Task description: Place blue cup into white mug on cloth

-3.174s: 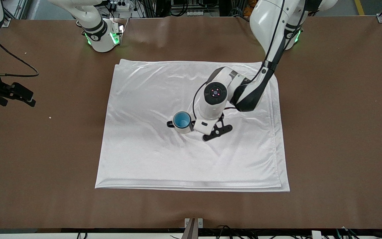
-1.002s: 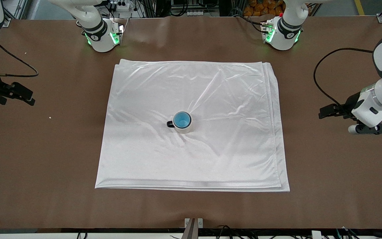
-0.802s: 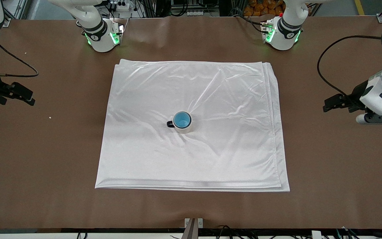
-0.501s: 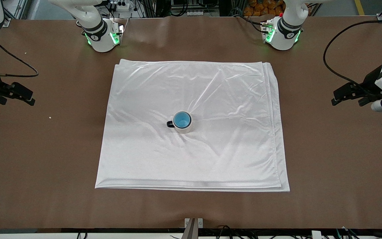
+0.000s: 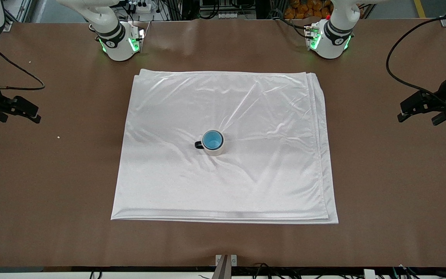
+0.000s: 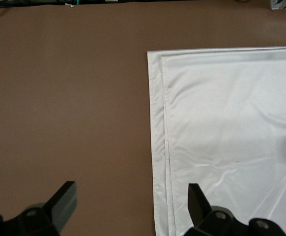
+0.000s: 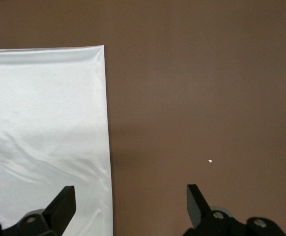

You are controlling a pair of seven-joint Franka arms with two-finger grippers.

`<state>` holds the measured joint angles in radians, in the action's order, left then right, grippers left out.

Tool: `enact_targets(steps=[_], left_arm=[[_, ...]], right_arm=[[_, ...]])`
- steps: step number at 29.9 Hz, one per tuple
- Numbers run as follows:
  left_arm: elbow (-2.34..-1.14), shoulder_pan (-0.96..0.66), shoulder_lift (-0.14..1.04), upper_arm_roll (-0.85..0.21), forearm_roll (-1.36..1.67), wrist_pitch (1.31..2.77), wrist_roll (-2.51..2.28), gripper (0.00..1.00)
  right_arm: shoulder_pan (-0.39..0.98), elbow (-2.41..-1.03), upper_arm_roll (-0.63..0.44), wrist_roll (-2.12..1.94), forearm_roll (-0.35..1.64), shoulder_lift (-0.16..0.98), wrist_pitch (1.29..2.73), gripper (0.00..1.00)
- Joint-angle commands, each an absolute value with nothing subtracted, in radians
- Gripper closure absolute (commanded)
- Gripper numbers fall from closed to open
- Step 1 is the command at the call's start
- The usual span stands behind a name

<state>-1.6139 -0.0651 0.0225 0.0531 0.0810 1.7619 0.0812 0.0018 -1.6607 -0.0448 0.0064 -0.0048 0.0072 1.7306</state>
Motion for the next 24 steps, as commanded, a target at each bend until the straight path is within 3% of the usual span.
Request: enact_targets(steps=[1,24], left_arm=[[-1.592,-0.063,0.032,0.051,0.054,1.755,0.106,0.0],[-1.592,-0.063,0.02,0.051,-0.008,1.724,0.187,0.0]], right_arm=[[-0.011,-1.643,-0.034,0.021,-0.003,0.012,1.723,0.0],[-0.011,-1.638,-0.035,0.021,-0.003,0.009,1.721,0.0]])
